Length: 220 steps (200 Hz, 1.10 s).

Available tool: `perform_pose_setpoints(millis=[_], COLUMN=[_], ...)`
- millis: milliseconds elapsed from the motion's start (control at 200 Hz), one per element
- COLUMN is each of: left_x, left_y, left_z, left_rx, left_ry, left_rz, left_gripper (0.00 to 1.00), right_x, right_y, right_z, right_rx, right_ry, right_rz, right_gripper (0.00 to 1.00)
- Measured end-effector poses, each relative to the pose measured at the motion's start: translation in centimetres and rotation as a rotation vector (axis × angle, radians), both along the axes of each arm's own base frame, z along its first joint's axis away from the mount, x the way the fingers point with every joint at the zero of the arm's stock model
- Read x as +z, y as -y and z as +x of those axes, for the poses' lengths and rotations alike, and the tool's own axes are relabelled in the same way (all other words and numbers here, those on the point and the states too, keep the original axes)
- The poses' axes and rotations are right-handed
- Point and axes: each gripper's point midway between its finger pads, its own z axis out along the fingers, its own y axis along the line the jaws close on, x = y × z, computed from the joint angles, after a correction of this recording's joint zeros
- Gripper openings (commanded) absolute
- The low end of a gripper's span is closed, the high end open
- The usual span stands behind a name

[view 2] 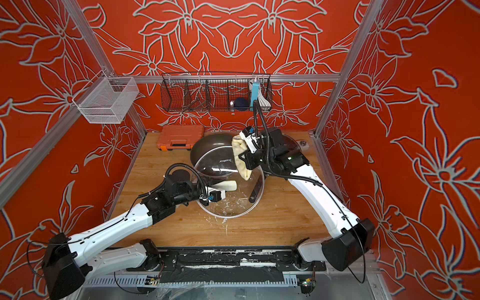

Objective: Wipe the pot lid with a cloth
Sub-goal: Wipe the pot lid.

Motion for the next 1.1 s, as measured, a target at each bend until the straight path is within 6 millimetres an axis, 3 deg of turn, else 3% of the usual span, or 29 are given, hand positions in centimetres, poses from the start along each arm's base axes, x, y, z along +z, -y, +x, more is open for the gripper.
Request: perform_pose_setpoints(millis=[335, 520, 751, 926, 1101], left_x=[-0.5, -0.5, -0.1, 0.7, 0.8], left_y=[0.1, 0.2, 0.2, 0.1, -0.2], left_z=[-0.6, -0.7, -0.3, 0.4, 1.3], left_rx=[-0.035, -0.043, -0.019, 0.035, 0.112], left_ry=[-0.005, -0.001, 0.011, -0.007, -0.045], left_rz=[0.022, 0.023, 0.011, -0.045, -0.115], left_gripper=[0.00, 0.00, 0.00, 0.00, 0.00], right_x=[-0.8, -1.5, -0.5, 0.4, -0.2], right_y=[-8.2, -9.7, -7.3, -2.4, 2.5], right_z=[-2.1, -3.0, -1.9, -0.5, 0.5], right_rx=[0.212, 0.259, 0.186, 0.049, -0.090], right_ry=[0.011, 0.008, 0.042, 0.046, 0.030], right_rz=[-0.035, -0.049, -0.047, -0.020, -0.010], right_gripper=[0.00, 0.00, 0.00, 0.00, 0.00])
